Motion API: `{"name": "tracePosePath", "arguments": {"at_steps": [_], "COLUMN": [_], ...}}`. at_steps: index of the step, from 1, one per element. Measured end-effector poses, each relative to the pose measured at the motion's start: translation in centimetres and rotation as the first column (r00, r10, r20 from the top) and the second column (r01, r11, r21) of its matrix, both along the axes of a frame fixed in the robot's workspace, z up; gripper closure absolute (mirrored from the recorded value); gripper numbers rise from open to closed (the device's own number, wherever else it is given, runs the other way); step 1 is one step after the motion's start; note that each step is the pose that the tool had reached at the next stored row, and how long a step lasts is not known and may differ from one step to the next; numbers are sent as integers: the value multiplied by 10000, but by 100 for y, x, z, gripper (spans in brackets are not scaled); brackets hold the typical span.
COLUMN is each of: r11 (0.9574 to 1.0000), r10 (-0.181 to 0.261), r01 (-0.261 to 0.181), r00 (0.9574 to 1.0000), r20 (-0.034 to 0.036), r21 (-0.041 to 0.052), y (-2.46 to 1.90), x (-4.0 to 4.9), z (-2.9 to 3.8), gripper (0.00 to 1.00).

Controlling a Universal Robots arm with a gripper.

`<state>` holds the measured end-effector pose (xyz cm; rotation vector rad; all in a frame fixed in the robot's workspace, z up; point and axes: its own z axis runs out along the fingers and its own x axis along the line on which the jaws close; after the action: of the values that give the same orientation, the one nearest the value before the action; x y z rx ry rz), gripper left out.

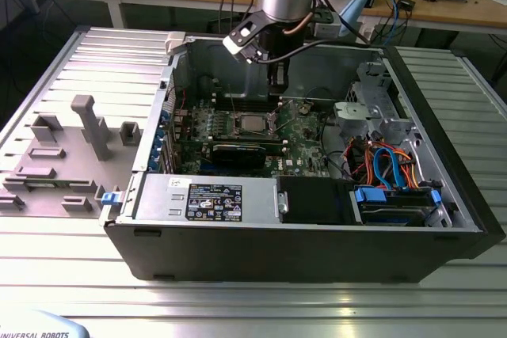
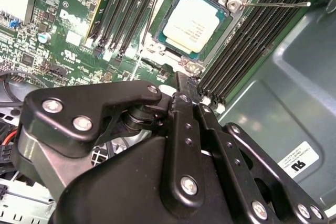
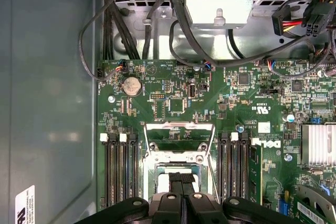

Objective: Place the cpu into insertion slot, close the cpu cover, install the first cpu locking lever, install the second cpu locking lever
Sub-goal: 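Close the cpu cover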

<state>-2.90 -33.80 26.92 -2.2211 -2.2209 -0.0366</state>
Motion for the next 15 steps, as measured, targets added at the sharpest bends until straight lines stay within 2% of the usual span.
{"name": "tracePosePath", "arguments": {"at_steps": [10,15], "r11": [10000,10000], "r10": [1,0], "r01": [-1,0], "r00": [10000,10000], "r20": [-1,0], "r21": [-1,0], "y": [0,0], "x": [19,55], "z": [0,0], "gripper": [89,89]}}
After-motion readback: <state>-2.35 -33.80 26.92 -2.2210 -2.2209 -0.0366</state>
